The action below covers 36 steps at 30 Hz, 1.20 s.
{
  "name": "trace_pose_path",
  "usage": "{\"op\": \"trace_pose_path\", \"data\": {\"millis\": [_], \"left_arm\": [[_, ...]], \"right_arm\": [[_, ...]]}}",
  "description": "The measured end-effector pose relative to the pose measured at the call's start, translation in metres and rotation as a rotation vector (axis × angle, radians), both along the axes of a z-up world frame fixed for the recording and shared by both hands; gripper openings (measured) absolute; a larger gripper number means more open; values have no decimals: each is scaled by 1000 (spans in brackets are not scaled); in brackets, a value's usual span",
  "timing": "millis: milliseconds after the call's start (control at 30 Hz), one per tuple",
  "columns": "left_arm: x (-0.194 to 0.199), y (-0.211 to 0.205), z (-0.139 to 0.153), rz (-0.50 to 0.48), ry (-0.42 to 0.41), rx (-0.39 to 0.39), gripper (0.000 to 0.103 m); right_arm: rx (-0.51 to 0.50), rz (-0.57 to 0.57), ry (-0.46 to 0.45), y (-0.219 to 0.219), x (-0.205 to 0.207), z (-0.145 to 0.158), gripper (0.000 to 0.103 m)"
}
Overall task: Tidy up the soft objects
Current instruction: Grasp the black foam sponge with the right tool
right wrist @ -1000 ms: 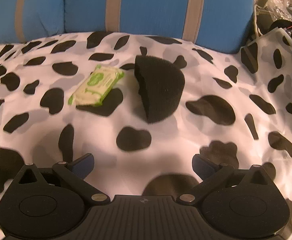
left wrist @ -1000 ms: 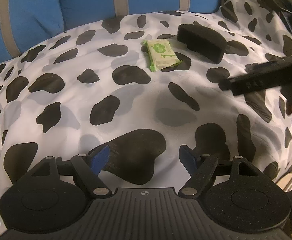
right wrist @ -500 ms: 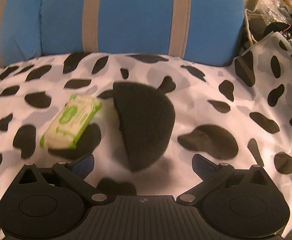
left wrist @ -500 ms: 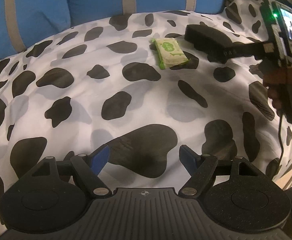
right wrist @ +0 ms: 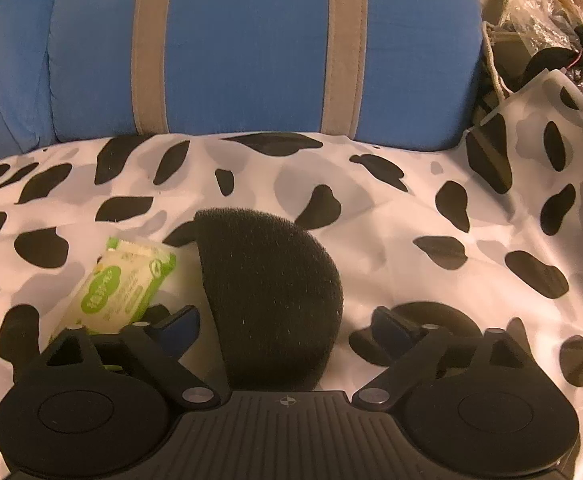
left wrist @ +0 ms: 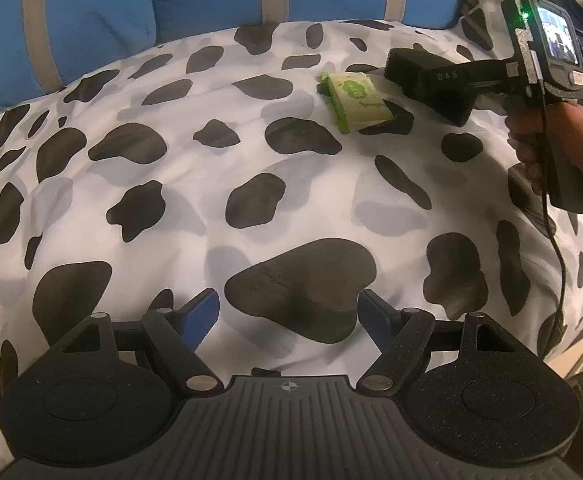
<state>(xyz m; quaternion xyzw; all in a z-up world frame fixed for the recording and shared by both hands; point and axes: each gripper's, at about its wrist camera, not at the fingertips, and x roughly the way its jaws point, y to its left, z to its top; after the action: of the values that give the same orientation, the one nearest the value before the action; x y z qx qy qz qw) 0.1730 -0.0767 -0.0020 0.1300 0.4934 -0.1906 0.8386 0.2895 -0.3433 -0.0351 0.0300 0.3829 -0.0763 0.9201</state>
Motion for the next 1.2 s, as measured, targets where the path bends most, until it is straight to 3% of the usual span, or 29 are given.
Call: {"op": "trace_pose_path", "data": {"millis": [67, 733, 1200], "left_arm": [[0, 1, 0, 3, 1, 1, 76], [-4, -13, -2, -18, -12, 12, 76], [-7, -18, -4, -17, -29, 21, 76]], "right_arm": [[16, 13, 5, 0, 1, 0, 67], [-60, 114, 36, 17, -28, 24, 64], [-113, 153, 131, 30, -70, 44, 64]]}}
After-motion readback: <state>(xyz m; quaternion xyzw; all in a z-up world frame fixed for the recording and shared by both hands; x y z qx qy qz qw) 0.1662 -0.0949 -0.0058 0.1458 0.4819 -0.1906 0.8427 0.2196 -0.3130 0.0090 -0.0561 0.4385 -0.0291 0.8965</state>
